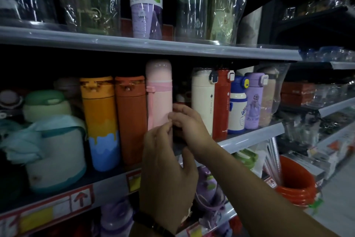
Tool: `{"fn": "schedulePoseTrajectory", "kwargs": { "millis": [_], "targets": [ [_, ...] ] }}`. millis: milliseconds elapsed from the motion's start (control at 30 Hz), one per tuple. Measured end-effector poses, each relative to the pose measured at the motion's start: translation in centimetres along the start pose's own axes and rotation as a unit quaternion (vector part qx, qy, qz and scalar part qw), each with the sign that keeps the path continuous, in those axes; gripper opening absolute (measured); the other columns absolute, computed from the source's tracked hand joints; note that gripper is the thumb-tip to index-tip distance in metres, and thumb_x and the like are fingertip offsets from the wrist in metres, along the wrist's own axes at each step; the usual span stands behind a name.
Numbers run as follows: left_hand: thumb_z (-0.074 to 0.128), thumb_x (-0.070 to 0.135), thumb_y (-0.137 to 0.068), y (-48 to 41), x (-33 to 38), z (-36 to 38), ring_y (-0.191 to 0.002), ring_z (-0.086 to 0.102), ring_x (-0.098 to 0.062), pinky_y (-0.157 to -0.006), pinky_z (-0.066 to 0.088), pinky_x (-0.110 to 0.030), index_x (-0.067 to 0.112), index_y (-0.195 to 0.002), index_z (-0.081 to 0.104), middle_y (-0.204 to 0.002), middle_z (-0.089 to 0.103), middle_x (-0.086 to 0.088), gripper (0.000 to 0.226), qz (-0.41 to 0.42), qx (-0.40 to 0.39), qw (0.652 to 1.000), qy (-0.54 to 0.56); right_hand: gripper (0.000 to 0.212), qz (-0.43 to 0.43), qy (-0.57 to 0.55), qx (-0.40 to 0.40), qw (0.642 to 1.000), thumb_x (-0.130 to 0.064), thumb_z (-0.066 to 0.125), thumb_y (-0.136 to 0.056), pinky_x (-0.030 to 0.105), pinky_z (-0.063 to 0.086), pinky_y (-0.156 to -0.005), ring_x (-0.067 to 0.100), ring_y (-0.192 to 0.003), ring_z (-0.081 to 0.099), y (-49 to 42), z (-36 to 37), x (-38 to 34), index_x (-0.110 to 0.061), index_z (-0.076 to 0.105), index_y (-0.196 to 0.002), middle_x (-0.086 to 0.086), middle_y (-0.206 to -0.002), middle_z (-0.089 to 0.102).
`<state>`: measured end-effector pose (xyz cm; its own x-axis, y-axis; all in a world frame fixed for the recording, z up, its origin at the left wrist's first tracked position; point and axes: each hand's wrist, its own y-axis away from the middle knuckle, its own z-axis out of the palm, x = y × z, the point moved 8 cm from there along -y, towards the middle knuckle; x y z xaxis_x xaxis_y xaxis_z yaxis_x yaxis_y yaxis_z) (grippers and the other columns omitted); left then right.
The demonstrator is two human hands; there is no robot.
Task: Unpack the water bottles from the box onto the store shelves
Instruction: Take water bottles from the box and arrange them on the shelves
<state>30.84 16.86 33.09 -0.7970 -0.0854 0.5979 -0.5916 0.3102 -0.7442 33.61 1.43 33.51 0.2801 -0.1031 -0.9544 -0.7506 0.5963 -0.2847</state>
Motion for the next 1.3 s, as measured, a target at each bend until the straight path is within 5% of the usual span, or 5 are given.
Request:
{"fn": "schedulePoseTrajectory", "kwargs": {
  "millis": [133, 300, 467, 733, 1300],
  "targets": [
    [0.070, 0.028, -0.087, 0.4, -0.1, -0.3, -0.129, 0.046, -0.004, -0.103, 0.047, -0.024, 0.032, -0.147, 0.042, -0.143, 0.041, 0.014, 0.066, 0.011, -0.008, 1.000, -0.005, 0.021, 0.005, -0.053, -0.021, 0.998, -0.011, 0.049, -0.105, 0.021, 0.055, -0.063, 0.017, -0.079, 0.069, -0.5, 0.8, 0.6, -0.013, 0.069, -0.108, -0.004, -0.080, 0.076],
    [0.069, 0.031, -0.089, 1.0, -0.7, -0.2, -0.143, 0.041, -0.010, -0.113, 0.047, -0.037, 0.033, -0.152, 0.036, -0.156, 0.035, 0.011, 0.072, 0.013, -0.021, 1.000, -0.012, 0.029, 0.013, -0.046, -0.009, 0.999, -0.019, 0.048, -0.106, 0.038, 0.058, -0.091, 0.027, -0.109, 0.073, -0.2, 0.7, 0.9, -0.018, 0.075, -0.118, 0.008, -0.112, 0.079],
    [0.073, 0.031, -0.090, 1.5, -1.8, 0.6, -0.144, 0.035, -0.004, -0.102, 0.023, 0.004, 0.031, -0.156, 0.031, -0.161, 0.028, 0.011, 0.078, 0.018, -0.062, 0.998, -0.025, 0.025, -0.021, 0.024, 0.006, 0.999, -0.013, 0.046, -0.109, 0.031, 0.059, -0.083, 0.014, -0.087, 0.071, 0.9, 0.3, -0.4, -0.008, 0.071, -0.108, 0.005, -0.093, 0.076],
    [0.069, 0.034, -0.095, 1.4, -2.6, 2.3, -0.155, 0.018, -0.007, -0.106, 0.003, 0.001, 0.028, -0.164, 0.008, -0.172, 0.011, 0.010, 0.092, -0.033, -0.097, 0.995, -0.006, 0.022, -0.057, 0.130, 0.040, 0.989, -0.037, 0.058, -0.105, 0.046, 0.059, -0.098, 0.015, -0.103, 0.072, 2.2, -0.3, -0.9, -0.027, 0.061, -0.124, -0.002, -0.109, 0.074],
    [0.078, 0.033, -0.085, 0.6, -4.9, 3.1, -0.135, 0.047, -0.013, -0.108, 0.051, -0.034, 0.028, -0.156, 0.031, -0.150, 0.040, 0.007, 0.084, -0.073, -0.126, 0.989, 0.021, 0.040, -0.055, 0.248, 0.140, 0.957, -0.035, 0.076, -0.090, 0.025, 0.057, -0.081, 0.010, -0.098, 0.068, 4.1, -1.8, -1.2, -0.025, 0.064, -0.126, -0.008, -0.113, 0.071]
  ]
}}
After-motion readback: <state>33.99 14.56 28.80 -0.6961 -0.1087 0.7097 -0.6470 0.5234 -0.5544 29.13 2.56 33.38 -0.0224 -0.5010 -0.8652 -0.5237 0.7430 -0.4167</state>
